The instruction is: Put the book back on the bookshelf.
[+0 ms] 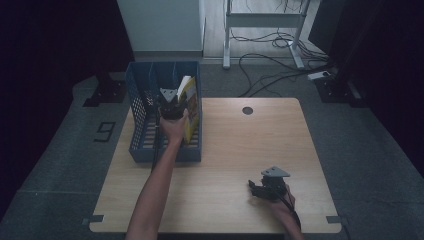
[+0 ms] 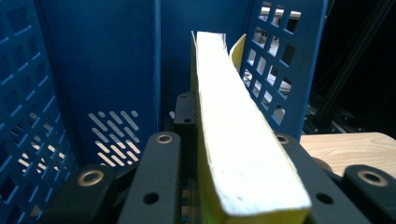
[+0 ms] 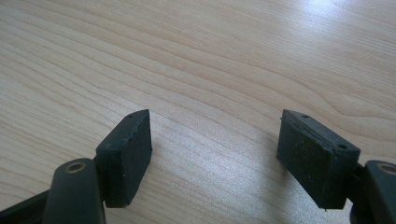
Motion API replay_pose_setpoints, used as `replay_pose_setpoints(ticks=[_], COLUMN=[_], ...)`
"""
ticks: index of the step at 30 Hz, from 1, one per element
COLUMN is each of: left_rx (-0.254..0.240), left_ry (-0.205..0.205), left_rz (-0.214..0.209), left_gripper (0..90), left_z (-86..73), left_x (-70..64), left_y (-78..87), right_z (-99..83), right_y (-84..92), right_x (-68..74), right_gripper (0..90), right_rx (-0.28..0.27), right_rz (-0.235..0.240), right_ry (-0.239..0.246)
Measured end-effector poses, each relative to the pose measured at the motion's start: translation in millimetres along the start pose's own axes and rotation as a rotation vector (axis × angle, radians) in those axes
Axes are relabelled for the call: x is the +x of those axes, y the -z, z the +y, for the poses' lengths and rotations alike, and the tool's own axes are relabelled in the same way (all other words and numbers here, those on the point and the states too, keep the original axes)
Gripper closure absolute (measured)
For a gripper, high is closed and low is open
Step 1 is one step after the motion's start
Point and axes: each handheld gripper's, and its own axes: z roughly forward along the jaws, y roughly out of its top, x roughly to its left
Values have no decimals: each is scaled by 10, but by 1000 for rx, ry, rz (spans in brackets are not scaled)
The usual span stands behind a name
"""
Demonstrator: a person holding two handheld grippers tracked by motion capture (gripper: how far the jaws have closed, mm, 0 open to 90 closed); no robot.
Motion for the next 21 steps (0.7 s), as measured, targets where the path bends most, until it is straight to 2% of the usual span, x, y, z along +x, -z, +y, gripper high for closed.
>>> replay_pose_setpoints(ticks=[15,19,21], left_rx=[-40,-40,-43], left_ry=[-18,0,-13], left_rz=[35,38,44], left_gripper=[754,753,753], left_z=[-23,-55,-70], left_x=[-13,-1,-13], left_y=[-95,-122,-120], right_z=[0,0,0], right_y=[0,0,0], right_x=[0,-1,-1], right_gripper=[254,254,254], right_rx=[0,0,0], right_rz=[0,0,0], right_ry=[-1,-1,-1])
